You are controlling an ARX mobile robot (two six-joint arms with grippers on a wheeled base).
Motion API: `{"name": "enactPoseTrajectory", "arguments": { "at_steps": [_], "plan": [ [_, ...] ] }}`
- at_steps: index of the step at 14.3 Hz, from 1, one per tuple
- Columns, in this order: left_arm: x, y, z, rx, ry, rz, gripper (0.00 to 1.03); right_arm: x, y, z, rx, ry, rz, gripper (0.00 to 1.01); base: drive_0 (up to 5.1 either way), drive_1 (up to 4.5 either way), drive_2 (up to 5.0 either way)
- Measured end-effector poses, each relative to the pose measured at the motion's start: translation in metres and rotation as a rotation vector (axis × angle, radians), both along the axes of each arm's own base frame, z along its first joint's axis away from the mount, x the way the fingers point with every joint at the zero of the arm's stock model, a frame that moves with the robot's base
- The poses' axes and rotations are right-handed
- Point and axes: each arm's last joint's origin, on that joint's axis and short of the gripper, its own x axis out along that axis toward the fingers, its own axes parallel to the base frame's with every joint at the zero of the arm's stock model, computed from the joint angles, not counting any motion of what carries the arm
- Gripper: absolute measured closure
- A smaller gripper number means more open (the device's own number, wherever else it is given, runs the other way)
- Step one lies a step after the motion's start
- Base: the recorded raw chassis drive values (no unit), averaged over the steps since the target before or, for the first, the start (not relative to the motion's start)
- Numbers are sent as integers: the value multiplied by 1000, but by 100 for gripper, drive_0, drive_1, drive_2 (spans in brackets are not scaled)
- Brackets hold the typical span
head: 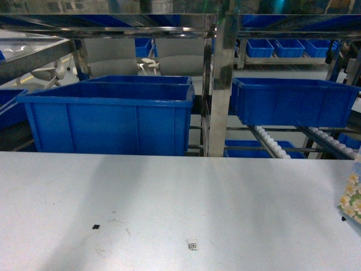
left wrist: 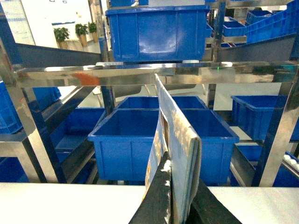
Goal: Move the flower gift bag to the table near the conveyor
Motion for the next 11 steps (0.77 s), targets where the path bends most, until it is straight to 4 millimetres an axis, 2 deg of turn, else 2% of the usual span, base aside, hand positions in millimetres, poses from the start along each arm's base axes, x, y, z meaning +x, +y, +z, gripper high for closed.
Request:
{"name": "enactPoseTrajectory", "arguments": {
  "at_steps": [3,7,8,11],
  "plan": [
    [0,0,0,0,1,0,101,9,12,-5,-12,-6,21,99,0,0,0],
    [0,0,0,0,0,0,101,-6,19,-15,-32,-4,35,99,0,0,0],
    [0,0,0,0,0,0,101,-13,24,-14,-28,-1,41,92,0,0,0],
    [0,0,0,0,0,0,101,-30,26,-5,-5,-9,8,52,0,0,0]
  ]
}}
